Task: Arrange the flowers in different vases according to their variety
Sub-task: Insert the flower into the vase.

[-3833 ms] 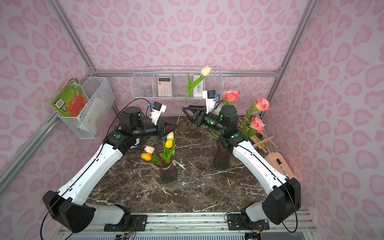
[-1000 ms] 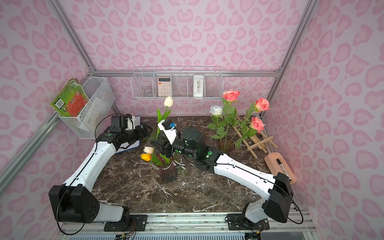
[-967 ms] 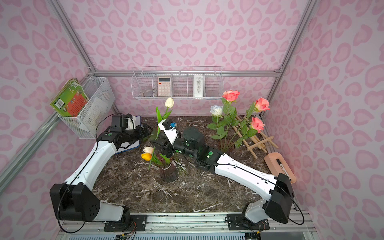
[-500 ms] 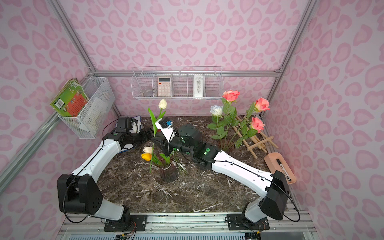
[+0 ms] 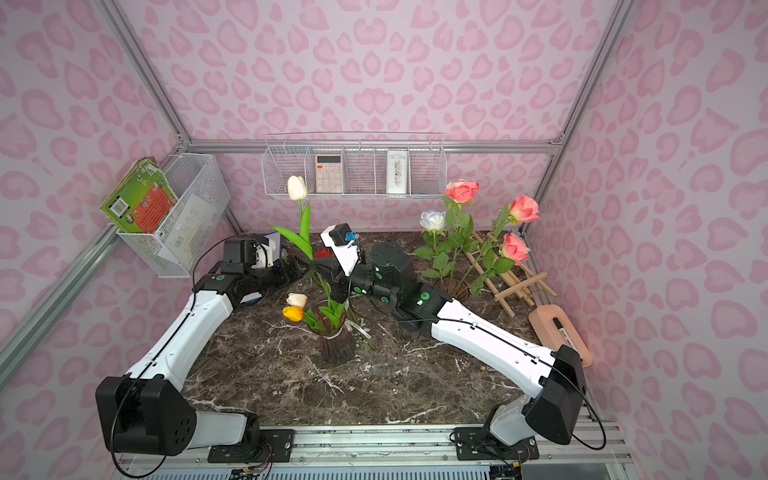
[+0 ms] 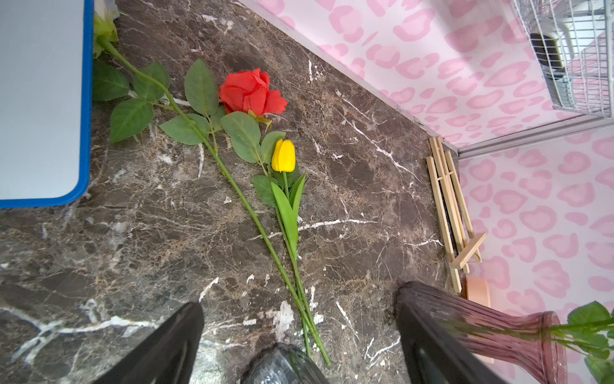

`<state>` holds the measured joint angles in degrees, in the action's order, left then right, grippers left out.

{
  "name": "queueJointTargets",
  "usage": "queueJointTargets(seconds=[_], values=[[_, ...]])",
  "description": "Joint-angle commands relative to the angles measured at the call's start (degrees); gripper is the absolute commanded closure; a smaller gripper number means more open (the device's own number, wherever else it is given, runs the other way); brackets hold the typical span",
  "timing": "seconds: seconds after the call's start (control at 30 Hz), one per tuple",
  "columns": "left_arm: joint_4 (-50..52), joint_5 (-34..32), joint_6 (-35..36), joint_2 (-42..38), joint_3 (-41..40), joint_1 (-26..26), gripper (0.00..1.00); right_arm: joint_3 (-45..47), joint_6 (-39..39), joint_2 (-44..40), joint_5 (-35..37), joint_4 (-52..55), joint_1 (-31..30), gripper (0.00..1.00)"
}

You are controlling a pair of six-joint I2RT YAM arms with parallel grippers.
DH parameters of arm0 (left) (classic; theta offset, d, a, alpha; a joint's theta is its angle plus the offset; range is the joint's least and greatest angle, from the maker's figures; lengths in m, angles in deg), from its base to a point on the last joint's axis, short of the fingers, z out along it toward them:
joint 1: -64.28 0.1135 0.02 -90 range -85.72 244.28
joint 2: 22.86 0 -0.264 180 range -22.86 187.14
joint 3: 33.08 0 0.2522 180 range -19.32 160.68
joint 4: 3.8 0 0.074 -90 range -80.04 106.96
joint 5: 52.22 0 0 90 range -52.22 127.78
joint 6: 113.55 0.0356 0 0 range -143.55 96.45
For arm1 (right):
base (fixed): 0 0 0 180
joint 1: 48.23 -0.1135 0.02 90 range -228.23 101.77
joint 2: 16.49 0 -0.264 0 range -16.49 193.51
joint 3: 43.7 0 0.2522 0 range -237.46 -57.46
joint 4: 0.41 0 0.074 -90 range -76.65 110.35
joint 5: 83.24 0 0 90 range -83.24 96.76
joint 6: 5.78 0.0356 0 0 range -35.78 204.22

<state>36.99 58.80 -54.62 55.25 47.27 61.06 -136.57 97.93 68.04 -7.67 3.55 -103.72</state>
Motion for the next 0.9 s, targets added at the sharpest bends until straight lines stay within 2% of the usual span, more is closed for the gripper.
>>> queueJointTargets(seconds=[0.0,0.13,0.33,0.67,0.87], values=[[-0.4,-1.9,0.7,-1.1,-0.6,0.0,0.04,0.6,3.1,0.3,-3.4,-7.6,0.1,1.0],[-0.2,-3.6,0.7,-1.8,-1.5,0.1,0.04,5.0,5.6,0.0,-5.4,-14.4,-0.6,1.0],[-0.6,-4.5,0.7,-2.1,-2.5,0.1,0.04,10.1,6.4,0.1,-4.7,-23.0,-1.4,1.0],[-0.9,-4.6,0.9,-2.1,-3.0,0.1,0.04,19.4,1.0,0.1,0.9,-30.1,-2.3,1.0],[-1.1,-4.6,0.9,-2.0,-3.1,0.1,0.04,21.3,-0.6,0.4,2.4,-31.0,-3.8,1.0]])
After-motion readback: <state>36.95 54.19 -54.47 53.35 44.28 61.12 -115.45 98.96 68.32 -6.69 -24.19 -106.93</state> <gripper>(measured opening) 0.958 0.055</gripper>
